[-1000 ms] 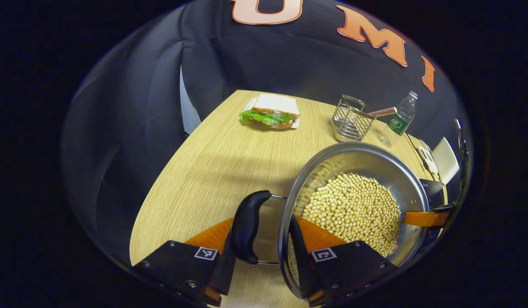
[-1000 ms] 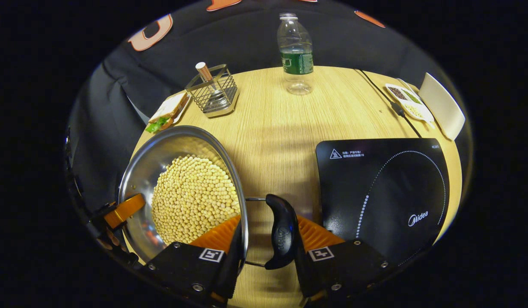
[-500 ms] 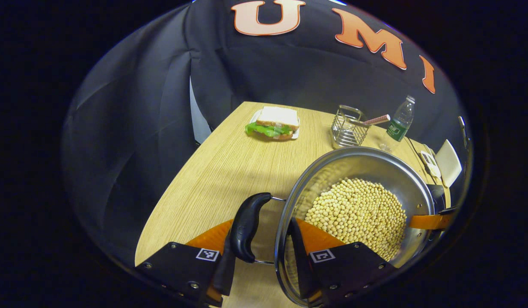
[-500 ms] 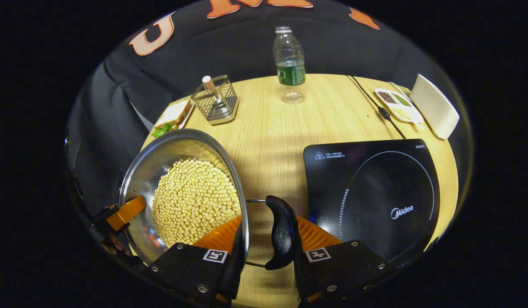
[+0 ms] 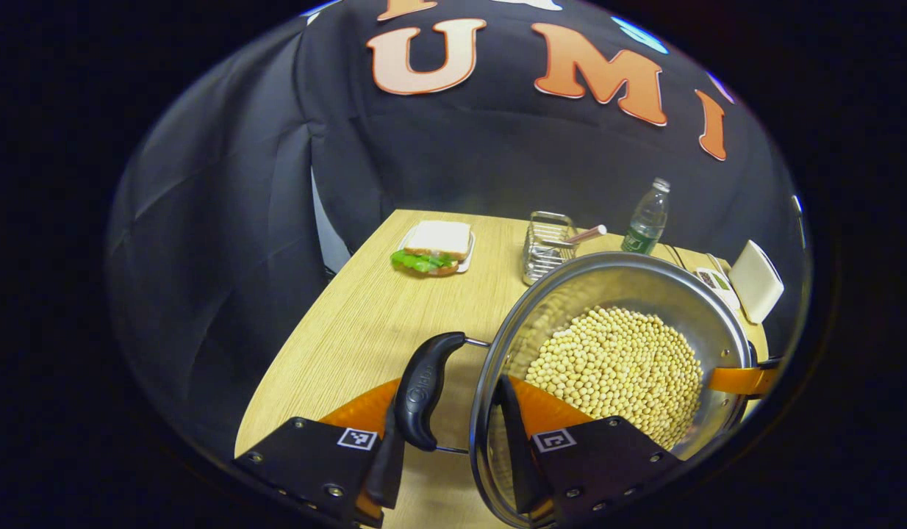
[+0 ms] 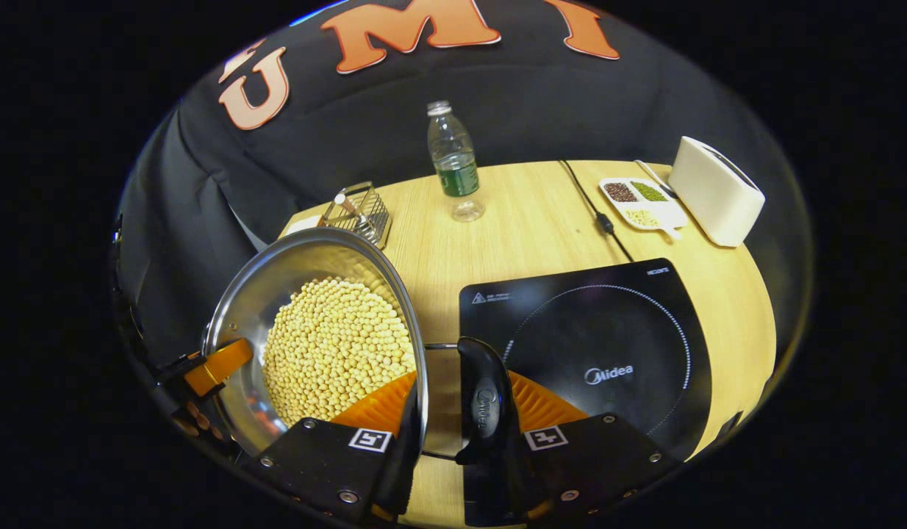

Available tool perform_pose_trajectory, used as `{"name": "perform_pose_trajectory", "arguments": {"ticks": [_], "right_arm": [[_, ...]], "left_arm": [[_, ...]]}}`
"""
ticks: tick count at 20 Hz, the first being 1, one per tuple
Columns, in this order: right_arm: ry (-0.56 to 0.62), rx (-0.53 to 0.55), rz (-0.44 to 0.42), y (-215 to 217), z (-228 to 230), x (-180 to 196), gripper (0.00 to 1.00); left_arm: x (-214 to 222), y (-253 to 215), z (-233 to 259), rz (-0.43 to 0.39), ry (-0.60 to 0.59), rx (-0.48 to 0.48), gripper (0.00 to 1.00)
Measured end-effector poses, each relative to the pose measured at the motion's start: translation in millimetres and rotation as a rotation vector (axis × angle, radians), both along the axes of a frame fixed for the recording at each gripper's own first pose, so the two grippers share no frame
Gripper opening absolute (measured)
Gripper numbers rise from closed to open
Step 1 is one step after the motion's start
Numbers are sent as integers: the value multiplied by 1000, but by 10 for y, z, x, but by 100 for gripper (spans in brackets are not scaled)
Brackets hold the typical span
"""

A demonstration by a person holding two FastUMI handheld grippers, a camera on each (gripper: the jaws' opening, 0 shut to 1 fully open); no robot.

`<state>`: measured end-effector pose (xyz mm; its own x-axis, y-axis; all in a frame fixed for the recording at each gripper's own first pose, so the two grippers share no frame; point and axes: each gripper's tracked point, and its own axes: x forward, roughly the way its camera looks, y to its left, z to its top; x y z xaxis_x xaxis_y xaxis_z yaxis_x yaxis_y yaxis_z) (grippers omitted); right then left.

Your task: First push the handle of the pot to place it horizontally, then grasp the pot with both hands and set it on the induction cooktop.

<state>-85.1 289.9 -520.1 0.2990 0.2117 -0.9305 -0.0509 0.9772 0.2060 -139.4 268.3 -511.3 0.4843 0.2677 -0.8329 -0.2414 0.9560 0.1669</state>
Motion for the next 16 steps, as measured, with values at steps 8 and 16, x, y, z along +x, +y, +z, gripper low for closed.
{"name": "perform_pose_trajectory", "arguments": {"ticks": [8, 16], "right_arm": [[-60, 31, -81, 57, -43, -85, 49], [-86, 18, -135, 64, 22, -154, 49]], "left_arm": [[131, 20, 20, -108, -40, 16, 59], [281, 77, 18, -166, -61, -18, 61]]}}
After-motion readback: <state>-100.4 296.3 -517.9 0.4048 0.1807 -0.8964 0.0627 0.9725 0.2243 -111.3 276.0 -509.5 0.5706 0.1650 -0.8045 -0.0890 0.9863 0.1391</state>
